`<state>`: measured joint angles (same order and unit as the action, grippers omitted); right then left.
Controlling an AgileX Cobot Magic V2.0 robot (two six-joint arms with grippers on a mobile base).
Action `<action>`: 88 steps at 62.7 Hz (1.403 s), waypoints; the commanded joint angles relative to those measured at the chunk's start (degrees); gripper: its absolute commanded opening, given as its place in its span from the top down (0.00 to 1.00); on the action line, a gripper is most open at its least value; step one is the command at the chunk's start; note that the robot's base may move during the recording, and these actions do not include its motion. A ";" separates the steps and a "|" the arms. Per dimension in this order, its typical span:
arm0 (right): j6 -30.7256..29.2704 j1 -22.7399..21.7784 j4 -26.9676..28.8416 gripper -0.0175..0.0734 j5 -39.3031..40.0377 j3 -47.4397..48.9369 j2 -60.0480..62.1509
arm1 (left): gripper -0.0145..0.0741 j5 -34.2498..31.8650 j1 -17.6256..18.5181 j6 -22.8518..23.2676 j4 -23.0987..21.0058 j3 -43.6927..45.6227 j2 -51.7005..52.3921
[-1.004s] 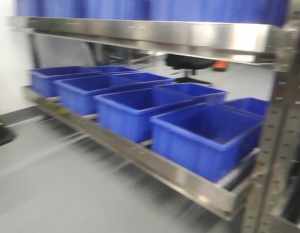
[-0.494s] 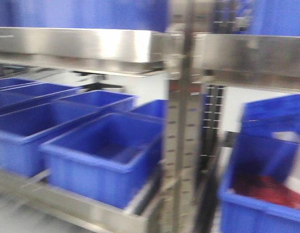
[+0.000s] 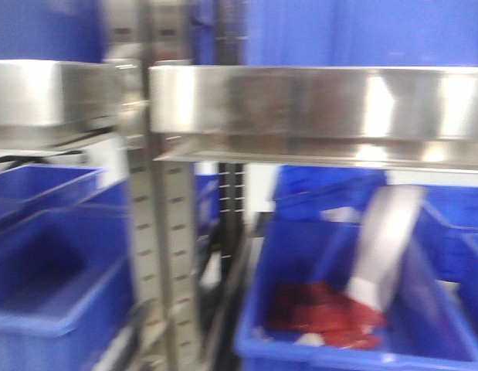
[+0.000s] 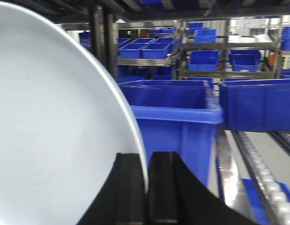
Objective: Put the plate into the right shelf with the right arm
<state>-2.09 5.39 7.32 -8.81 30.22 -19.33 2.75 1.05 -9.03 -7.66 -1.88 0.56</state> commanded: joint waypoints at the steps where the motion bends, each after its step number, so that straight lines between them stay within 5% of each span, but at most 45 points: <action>1: -0.42 -0.43 -0.15 0.75 5.36 1.64 -0.66 | 0.98 -5.16 0.11 0.40 -0.47 -0.59 0.59; 65: -0.38 -0.43 -0.09 0.75 5.33 1.64 -0.66 | 0.98 -5.16 0.11 0.40 -0.47 -0.59 0.59; 88: 0.67 -0.25 10.93 0.75 5.46 10.71 -6.42 | 0.98 -5.16 0.11 0.40 -0.47 -0.59 0.59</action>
<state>-1.74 5.39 16.39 -9.05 35.03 -22.32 2.75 1.05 -9.03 -7.66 -1.88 0.56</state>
